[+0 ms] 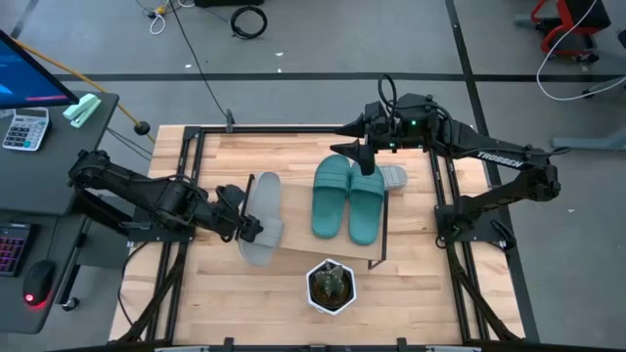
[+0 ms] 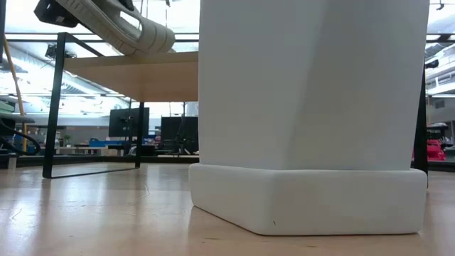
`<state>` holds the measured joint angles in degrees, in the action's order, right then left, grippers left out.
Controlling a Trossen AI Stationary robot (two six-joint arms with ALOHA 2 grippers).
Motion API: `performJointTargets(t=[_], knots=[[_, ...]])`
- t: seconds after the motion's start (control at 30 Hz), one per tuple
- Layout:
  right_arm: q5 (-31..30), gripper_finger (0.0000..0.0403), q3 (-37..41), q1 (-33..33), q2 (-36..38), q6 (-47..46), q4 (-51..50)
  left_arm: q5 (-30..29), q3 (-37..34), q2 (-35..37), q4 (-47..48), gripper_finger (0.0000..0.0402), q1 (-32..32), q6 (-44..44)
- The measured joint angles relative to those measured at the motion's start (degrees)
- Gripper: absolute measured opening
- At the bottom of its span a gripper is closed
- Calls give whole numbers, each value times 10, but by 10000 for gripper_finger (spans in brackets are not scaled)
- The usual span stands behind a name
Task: Pick and place slides into the shelf
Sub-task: Put the bottom gray slide on the shelf
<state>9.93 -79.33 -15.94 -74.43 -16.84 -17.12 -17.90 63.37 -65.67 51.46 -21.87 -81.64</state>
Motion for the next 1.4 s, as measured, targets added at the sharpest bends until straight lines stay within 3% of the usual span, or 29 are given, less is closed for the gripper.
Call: performJointTargets(t=[0.43,0.73,0.97,1.4], knots=[[0,281,0,0,0,0,0,-16,0,0,-10,315,0,-2],[0,281,0,0,0,0,0,-3,0,0,44,316,3,-2],[0,281,0,0,0,0,-6,-35,0,3,5,316,3,12],[0,281,0,0,0,4,-13,-26,0,4,18,315,5,11]])
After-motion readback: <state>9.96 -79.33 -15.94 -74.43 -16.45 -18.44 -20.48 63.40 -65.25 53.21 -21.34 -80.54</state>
